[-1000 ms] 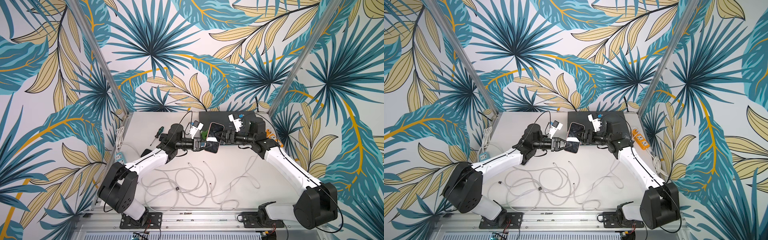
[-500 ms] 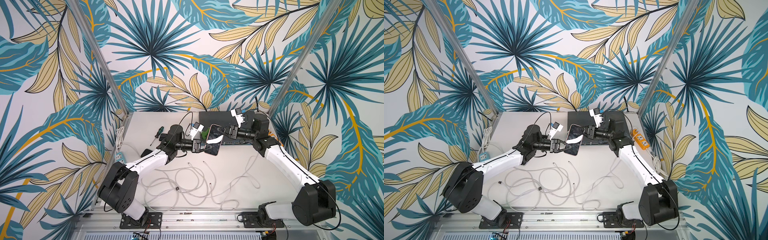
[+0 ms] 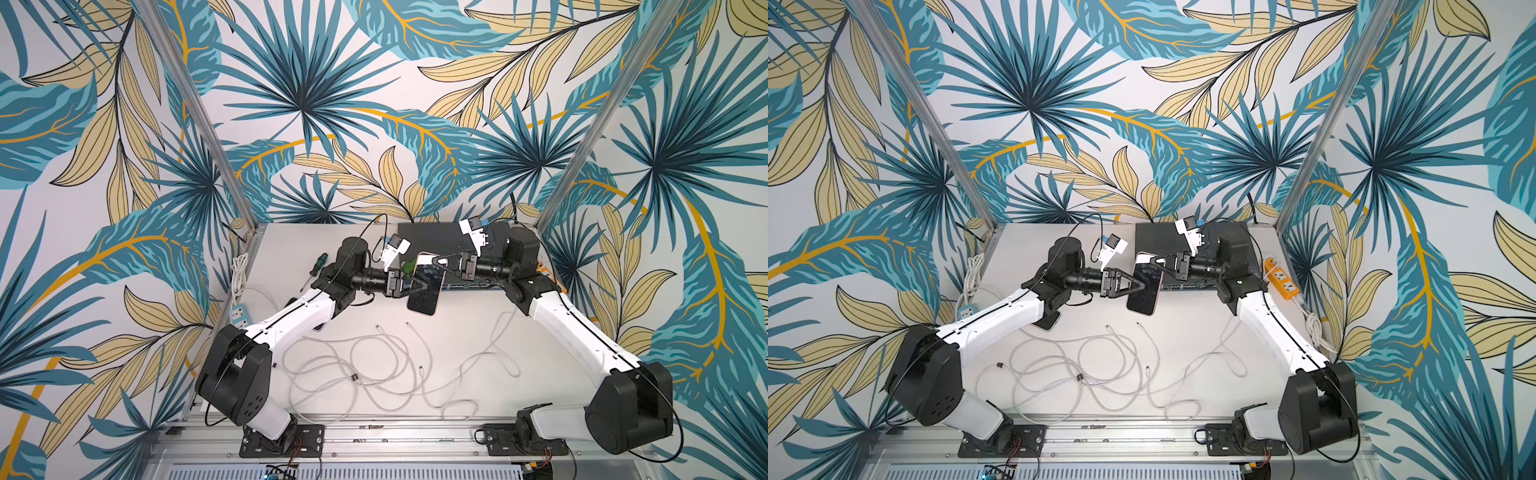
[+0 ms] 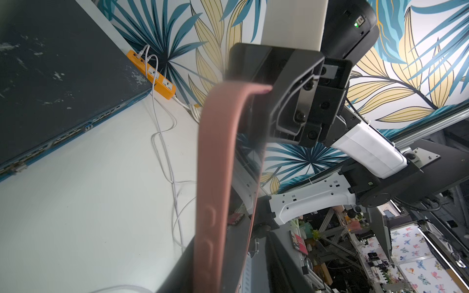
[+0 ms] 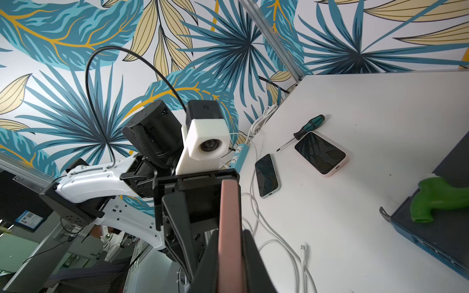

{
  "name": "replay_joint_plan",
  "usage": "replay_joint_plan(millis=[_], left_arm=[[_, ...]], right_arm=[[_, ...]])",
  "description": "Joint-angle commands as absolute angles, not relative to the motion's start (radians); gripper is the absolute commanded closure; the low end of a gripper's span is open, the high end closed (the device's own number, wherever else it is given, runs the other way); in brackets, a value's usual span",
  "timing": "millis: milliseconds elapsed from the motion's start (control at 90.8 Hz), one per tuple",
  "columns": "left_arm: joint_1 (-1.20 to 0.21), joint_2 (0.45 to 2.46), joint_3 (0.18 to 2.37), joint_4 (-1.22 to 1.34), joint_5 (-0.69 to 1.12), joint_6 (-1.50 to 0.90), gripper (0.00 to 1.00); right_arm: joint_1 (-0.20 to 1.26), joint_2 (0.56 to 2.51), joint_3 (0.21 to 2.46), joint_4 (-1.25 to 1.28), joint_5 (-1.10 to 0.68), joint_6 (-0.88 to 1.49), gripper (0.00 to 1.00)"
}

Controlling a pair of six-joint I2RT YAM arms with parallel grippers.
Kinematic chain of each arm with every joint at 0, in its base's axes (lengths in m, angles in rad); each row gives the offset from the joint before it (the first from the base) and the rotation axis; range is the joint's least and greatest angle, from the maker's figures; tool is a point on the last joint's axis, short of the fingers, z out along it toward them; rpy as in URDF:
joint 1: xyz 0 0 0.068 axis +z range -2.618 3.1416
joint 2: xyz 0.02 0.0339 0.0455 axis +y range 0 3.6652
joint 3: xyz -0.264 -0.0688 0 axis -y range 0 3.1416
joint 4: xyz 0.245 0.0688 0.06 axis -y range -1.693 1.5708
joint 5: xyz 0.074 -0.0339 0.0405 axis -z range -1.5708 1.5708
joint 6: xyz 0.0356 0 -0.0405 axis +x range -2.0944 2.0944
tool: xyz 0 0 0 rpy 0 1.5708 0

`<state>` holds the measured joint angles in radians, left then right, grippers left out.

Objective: Plug the charging cable into the phone
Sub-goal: Pick up the phone at the center of the board.

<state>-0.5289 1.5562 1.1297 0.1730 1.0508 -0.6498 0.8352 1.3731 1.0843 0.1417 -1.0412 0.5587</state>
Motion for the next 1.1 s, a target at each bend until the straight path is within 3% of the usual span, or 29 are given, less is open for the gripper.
replay_joint_plan(millis=[0,99,375,474,496,540,595,738,826,925,1091], left_arm=[[-0.552,1.558,1.197,0.186,1.157,-0.613,0.71],[-0.564,1.552,1.206,0.163,1.161,-0.594,0.83],[-0.576,1.541,1.214,0.154,1.152,-0.593,0.84],[-0.58,1.542,1.216,0.14,1.13,-0.587,0.96],[-0.58,1.541,1.218,0.13,1.12,-0.581,1.0],[-0.578,1.538,1.223,0.097,1.093,-0.566,1.0],[-0.572,1.531,1.232,0.053,1.042,-0.549,1.0],[-0.477,1.511,1.182,0.087,0.943,-0.63,1.0],[-0.377,1.5,1.101,0.198,0.922,-0.749,1.0],[-0.303,1.479,1.059,0.193,0.905,-0.767,1.0],[-0.278,1.421,1.04,0.096,0.842,-0.704,1.0]], right_arm=[[0.829,1.411,1.074,0.172,-1.049,0.568,1.0],[0.83,1.413,1.072,0.176,-1.055,0.573,1.0],[0.829,1.456,1.083,0.189,-1.089,0.601,1.0],[0.83,1.46,1.088,0.172,-1.079,0.589,1.0],[0.83,1.461,1.092,0.155,-1.075,0.582,0.92],[0.803,1.462,1.104,0.105,-1.055,0.553,0.65],[0.795,1.46,1.121,0.028,-1.022,0.514,0.48],[0.716,1.407,1.089,-0.062,-0.878,0.488,0.25],[0.673,1.375,1.06,-0.182,-0.768,0.449,0.22],[0.684,1.396,1.085,-0.41,-0.659,0.382,0.28],[0.858,1.471,1.102,-0.607,-0.448,0.333,0.32]])
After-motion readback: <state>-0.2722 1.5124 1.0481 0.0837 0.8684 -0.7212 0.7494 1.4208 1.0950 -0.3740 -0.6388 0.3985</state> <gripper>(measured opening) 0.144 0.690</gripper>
